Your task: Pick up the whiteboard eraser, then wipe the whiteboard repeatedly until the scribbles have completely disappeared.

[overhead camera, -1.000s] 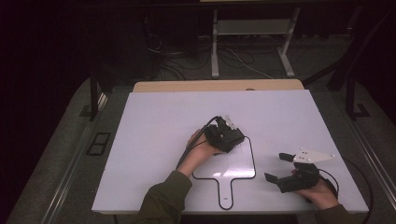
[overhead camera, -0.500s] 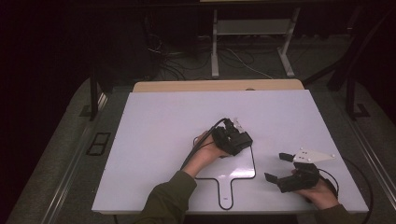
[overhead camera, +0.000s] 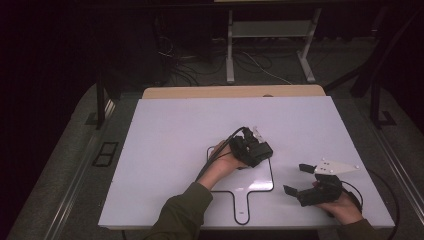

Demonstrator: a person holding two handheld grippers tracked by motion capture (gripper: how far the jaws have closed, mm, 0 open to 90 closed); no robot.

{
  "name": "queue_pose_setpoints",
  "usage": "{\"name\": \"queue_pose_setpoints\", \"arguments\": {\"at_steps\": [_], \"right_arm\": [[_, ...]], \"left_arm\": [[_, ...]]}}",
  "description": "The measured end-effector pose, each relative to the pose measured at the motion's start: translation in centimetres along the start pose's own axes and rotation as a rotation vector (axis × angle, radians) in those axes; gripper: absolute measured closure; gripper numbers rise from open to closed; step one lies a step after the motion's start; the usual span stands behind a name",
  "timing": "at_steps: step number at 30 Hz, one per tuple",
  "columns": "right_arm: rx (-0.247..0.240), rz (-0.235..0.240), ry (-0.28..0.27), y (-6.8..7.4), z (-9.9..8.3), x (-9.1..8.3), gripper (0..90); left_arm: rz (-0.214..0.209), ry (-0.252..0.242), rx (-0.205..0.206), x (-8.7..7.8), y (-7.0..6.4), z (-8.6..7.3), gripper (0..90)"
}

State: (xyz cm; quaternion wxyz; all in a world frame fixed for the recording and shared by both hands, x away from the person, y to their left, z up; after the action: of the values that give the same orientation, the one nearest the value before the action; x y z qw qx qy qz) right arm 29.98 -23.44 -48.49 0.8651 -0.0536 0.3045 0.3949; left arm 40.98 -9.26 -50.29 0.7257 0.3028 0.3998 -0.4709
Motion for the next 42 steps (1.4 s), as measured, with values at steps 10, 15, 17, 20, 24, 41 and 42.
{"name": "queue_pose_setpoints", "arguments": {"at_steps": [10, 15, 17, 20, 24, 41, 42], "right_arm": [[0.005, 0.000, -0.001, 0.0, 0.0, 0.0, 0.0], [0.003, 0.000, -0.001, 0.0, 0.0, 0.0, 0.0], [0.003, 0.000, -0.002, 0.0, 0.0, 0.0, 0.0], [0.006, 0.000, -0.001, 0.0, 0.0, -0.1, 0.0], [0.000, 0.004, -0.002, 0.0, 0.0, 0.0, 0.0], [0.002, 0.004, -0.006, -0.1, 0.1, 0.0, 0.0], [0.003, 0.004, -0.005, -0.1, 0.1, 0.0, 0.0]], "left_arm": [[0.036, 0.019, -0.053, -0.2, 2.4, -0.6, 39.3], [0.055, 0.031, -0.045, -0.3, 3.2, -0.6, 39.3], [0.054, 0.036, -0.041, -0.2, 3.3, -0.6, 39.3], [0.050, 0.031, -0.051, -0.1, 3.3, -0.3, 39.3], [0.039, 0.025, -0.050, 0.1, 2.9, 0.0, 39.3], [0.054, 0.056, -0.028, 0.4, 3.2, 0.6, 39.3], [0.061, 0.062, -0.033, 0.3, 3.6, 0.4, 39.3]]}}
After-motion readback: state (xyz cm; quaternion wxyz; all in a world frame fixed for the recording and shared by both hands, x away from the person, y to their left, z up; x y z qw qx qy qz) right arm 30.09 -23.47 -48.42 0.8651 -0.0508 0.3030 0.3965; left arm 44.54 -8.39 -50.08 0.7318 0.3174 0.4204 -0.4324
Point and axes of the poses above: each handheld gripper's, and its own axes: x roughly forward along the jaws, z roughly out of its top, y roughly to its left, the point moved 9 cm from there along x, roughly forward along the jaws, and after that the axes turned 4 degrees about y, right-handed, at the moved point
